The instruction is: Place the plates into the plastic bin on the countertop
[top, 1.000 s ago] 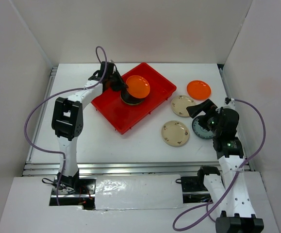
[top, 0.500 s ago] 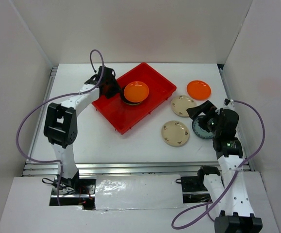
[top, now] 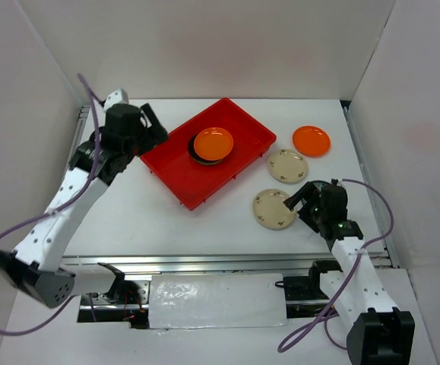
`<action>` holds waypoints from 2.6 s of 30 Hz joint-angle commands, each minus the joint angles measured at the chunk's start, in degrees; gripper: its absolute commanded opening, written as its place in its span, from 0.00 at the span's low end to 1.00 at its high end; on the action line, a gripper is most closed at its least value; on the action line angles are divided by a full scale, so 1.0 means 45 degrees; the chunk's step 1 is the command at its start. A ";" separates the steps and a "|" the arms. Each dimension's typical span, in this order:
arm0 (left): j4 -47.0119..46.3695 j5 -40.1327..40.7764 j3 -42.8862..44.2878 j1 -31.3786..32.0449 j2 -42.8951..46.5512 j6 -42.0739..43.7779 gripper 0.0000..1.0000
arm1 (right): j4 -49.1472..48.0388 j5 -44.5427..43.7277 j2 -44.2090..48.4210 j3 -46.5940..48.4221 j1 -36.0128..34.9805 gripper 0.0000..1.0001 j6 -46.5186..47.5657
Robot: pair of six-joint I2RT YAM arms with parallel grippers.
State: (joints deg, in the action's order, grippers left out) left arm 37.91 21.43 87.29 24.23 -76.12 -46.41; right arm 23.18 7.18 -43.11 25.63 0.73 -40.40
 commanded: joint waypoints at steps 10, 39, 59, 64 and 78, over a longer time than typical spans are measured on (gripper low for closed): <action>0.2239 0.0140 -0.2833 -0.0462 0.3067 0.1562 0.99 | -0.2177 0.0317 -0.1743 -0.2159 -0.0260 0.91 -0.1549; 0.1731 -0.0563 -0.4554 -0.1966 0.4786 0.2716 0.99 | -0.0673 -0.2068 -0.0986 0.3123 -0.3344 0.00 -0.1786; 0.0189 -0.3687 -0.6369 -0.3489 0.4278 0.4787 0.99 | 0.1451 0.0512 -1.6941 1.7468 -0.4284 0.00 0.0990; 0.0111 -0.3844 -0.6526 -0.3509 0.4473 0.4767 0.99 | 0.1060 0.1177 -1.7567 1.7780 -0.4186 0.08 0.1009; 0.0013 -0.4079 -0.6701 -0.3529 0.4610 0.4806 0.99 | 0.0257 -0.1238 -1.2752 1.4371 -0.4520 1.00 0.1166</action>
State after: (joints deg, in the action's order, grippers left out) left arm 39.72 4.01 57.67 8.64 -56.64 -25.65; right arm 25.87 9.19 -111.02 93.45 -20.62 -35.46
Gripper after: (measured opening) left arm 0.993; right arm 0.997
